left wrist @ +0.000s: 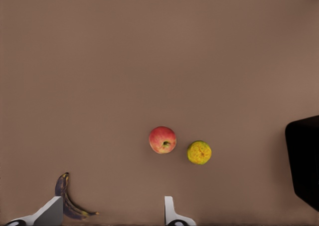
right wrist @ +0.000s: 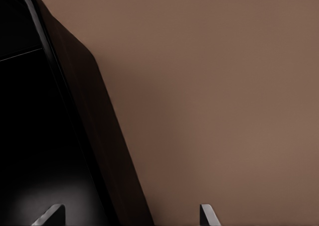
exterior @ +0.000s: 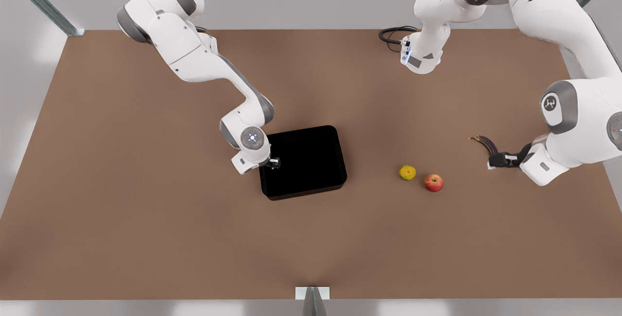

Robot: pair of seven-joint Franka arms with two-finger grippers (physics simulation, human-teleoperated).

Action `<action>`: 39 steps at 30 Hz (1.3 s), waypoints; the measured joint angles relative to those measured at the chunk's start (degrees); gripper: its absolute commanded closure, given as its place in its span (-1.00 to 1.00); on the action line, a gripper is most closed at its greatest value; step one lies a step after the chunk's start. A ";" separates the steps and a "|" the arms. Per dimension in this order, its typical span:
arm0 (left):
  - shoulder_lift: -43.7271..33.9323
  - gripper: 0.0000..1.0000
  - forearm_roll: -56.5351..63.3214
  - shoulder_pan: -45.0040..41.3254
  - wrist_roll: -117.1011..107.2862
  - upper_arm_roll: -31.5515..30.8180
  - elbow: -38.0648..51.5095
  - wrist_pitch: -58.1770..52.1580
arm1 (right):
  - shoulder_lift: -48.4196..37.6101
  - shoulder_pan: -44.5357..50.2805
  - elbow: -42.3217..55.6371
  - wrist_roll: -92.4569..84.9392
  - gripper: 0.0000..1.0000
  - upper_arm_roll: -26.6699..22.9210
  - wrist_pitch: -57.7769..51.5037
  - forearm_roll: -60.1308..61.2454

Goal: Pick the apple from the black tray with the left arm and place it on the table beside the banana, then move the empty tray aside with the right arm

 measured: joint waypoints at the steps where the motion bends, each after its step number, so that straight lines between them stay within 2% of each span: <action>1: -0.76 -1.00 0.02 0.07 -0.09 0.18 -0.03 -1.21 | 0.14 0.00 -0.01 0.04 -1.00 0.00 0.18 -0.07; 2: -1.11 -1.00 0.02 0.09 -0.18 0.31 -0.10 -2.25 | 0.21 0.00 -0.02 0.08 -1.00 0.00 0.33 -0.12; 5: -1.46 -1.00 0.00 0.05 -0.50 0.36 -0.44 -4.51 | 0.27 -0.05 -0.02 0.17 -0.79 0.00 0.64 -0.20; 7: -1.50 -1.00 0.00 -0.11 -0.78 0.22 -0.50 -5.51 | 0.28 -0.07 -0.20 0.21 -0.59 0.00 0.77 -0.22; 9: -1.51 -1.00 0.01 -0.37 -1.12 0.04 -0.52 -6.22 | 0.28 -0.14 -0.27 0.26 -0.49 0.00 0.83 -0.25; 13: -1.52 -1.00 0.05 -0.43 -1.70 -0.04 -0.51 -7.10 | 0.23 -0.24 -0.35 0.17 -0.02 0.00 0.78 -0.25; 17: -1.52 -1.00 0.08 -0.52 -2.17 -0.09 -0.53 -7.55 | 0.20 -0.26 -0.37 0.07 0.19 0.00 0.70 -0.25; 24: -1.52 -1.00 0.14 -0.58 -2.77 -0.10 -0.52 -7.88 | 0.19 -0.25 -0.38 -0.14 0.46 0.01 0.63 -0.15; 39: -1.40 -1.00 0.18 -0.58 -3.47 -0.11 -0.40 -8.01 | -3.38 -0.24 0.18 -0.30 0.58 1.16 -2.14 0.45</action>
